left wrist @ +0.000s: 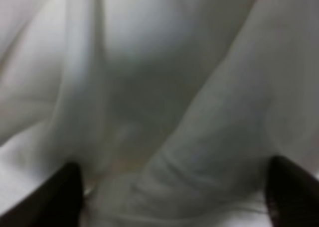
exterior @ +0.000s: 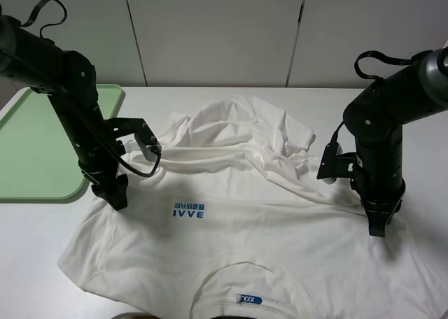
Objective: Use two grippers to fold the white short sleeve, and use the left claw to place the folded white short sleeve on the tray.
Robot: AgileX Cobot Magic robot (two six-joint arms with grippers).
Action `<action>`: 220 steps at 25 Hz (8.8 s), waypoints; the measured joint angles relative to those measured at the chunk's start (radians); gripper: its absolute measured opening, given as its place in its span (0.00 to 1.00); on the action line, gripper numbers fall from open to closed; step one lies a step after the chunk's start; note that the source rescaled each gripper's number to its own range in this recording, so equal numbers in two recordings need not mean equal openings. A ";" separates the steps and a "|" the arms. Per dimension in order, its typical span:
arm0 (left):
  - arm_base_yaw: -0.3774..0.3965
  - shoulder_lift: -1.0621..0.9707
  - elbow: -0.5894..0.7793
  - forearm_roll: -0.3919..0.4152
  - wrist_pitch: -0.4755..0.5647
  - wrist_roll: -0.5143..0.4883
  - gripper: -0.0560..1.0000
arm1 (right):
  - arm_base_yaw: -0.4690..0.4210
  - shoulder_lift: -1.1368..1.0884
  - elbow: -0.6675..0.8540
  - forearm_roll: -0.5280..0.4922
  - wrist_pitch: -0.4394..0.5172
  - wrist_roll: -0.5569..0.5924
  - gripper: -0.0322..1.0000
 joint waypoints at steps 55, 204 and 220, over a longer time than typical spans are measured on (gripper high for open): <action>-0.155 -1.022 -0.126 0.143 -0.108 -0.100 0.16 | 0.151 -0.926 -0.455 -0.487 0.016 0.100 0.03; -0.073 -0.753 0.222 0.048 0.166 0.379 0.94 | -0.229 -0.506 0.061 0.048 -0.287 -0.412 1.00; -0.073 -1.434 0.225 -0.088 0.195 -0.103 0.95 | -0.229 -0.647 0.061 0.063 -0.314 -0.024 1.00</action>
